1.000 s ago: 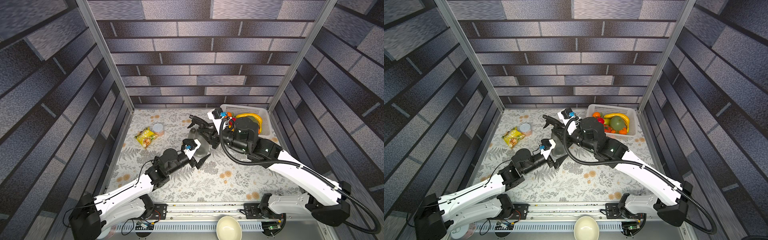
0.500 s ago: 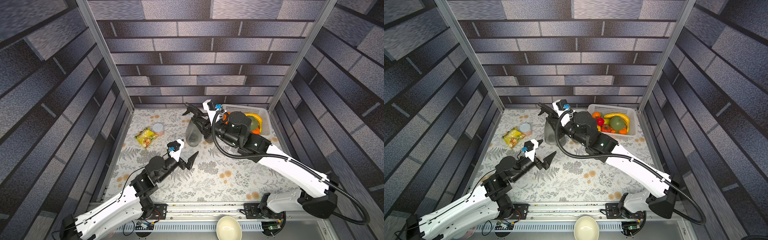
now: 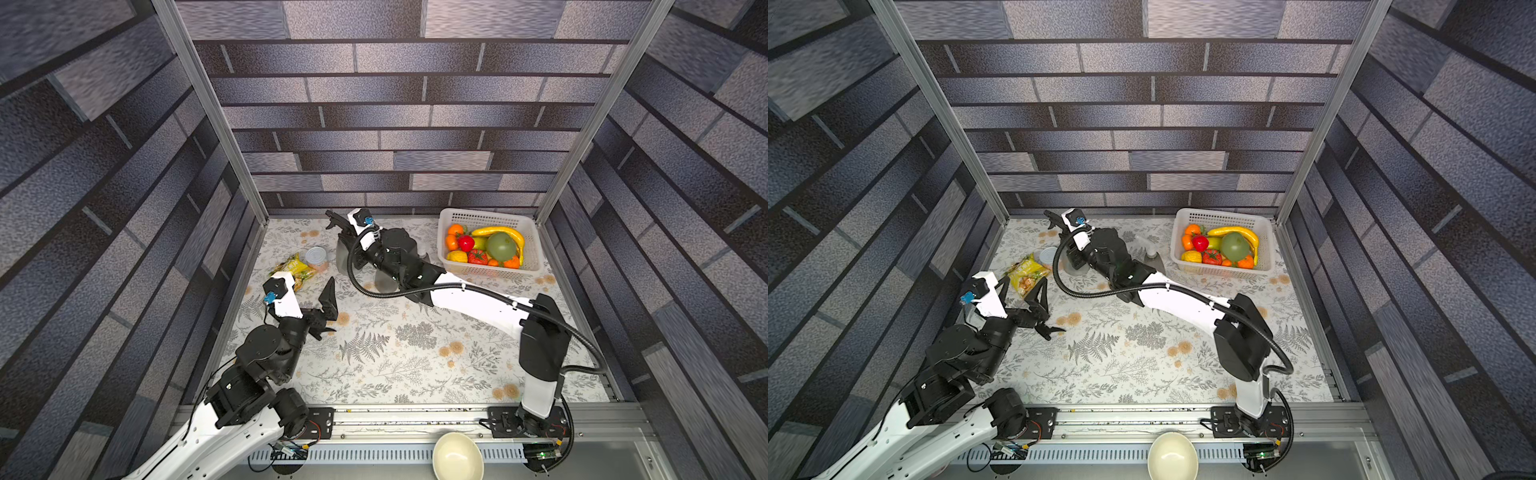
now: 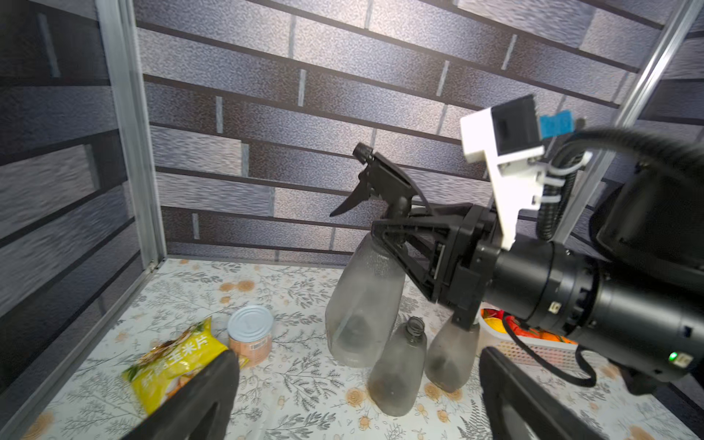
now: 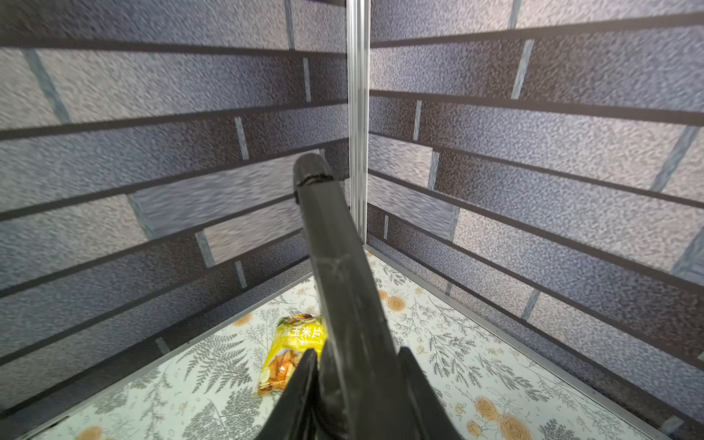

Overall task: Attach spray nozzles to spray bottles
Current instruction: Place the spray bottle at the center of the board.

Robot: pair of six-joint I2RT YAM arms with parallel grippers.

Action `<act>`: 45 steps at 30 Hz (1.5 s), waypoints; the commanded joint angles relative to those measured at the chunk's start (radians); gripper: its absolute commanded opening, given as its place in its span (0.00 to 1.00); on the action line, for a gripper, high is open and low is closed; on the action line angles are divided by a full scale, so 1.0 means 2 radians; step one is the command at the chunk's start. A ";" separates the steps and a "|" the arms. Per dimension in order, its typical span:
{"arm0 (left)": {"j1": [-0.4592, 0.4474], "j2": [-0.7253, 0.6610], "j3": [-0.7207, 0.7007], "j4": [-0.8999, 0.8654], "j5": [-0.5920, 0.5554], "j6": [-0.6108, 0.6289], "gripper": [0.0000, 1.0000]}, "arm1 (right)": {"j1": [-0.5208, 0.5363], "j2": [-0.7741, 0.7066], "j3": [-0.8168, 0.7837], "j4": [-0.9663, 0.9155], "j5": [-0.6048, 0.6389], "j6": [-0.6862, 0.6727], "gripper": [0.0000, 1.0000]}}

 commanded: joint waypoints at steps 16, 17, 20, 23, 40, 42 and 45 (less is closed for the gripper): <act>0.035 -0.022 -0.009 -0.042 0.004 -0.032 1.00 | -0.026 0.269 0.220 0.033 0.132 0.000 0.23; 0.036 -0.022 -0.011 -0.039 0.005 -0.033 1.00 | -0.028 0.277 0.228 0.032 0.135 0.004 0.23; 0.039 -0.021 -0.017 -0.031 0.007 -0.033 1.00 | -0.035 0.297 0.257 0.001 0.123 0.020 0.26; 0.044 -0.020 -0.020 -0.024 0.013 -0.034 1.00 | -0.036 0.313 0.273 -0.015 0.120 0.027 0.27; 0.052 -0.019 -0.031 -0.010 0.043 -0.039 1.00 | -0.035 0.283 0.218 -0.005 0.096 0.050 0.49; 0.053 -0.018 -0.029 -0.011 0.046 -0.040 1.00 | -0.035 0.274 0.210 -0.005 0.096 0.049 0.52; 0.052 -0.018 -0.028 -0.013 0.049 -0.042 1.00 | -0.033 0.253 0.187 0.005 0.096 0.048 0.60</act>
